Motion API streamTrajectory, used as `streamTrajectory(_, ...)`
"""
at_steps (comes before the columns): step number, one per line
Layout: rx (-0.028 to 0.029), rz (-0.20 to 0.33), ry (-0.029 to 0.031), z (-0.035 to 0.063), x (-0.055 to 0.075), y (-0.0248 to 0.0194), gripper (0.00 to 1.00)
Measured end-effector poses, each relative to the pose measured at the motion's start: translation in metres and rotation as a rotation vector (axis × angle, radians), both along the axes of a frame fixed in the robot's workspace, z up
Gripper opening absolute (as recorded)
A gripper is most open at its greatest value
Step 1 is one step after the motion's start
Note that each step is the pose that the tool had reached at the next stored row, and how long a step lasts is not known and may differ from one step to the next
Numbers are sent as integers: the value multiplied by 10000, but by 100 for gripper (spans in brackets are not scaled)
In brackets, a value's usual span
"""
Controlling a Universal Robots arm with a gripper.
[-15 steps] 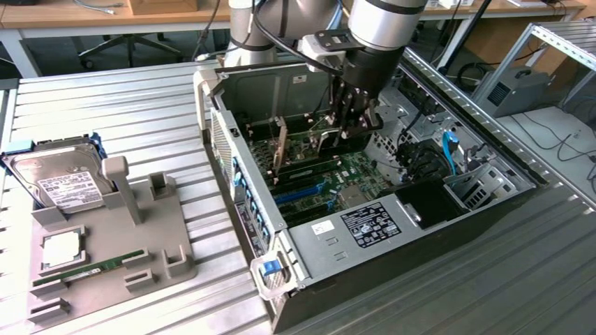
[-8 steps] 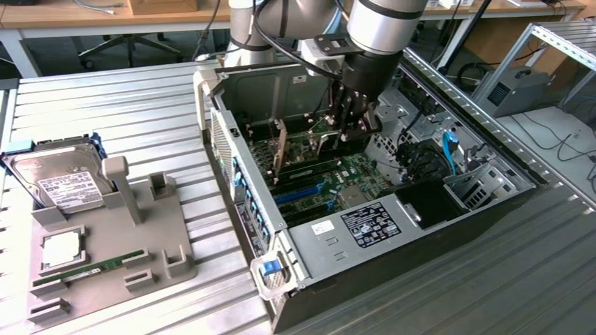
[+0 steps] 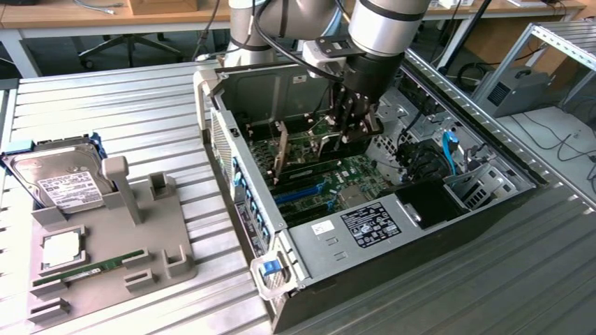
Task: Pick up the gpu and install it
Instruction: 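Insert the gpu into the slot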
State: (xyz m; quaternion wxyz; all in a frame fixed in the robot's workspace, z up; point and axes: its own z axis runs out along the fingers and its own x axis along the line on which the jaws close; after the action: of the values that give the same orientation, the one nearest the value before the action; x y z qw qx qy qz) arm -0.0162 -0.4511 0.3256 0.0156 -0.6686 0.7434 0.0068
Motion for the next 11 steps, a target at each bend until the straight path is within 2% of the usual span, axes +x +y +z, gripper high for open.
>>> streamTrajectory(11,0,200,0,-6,0,-38,27)
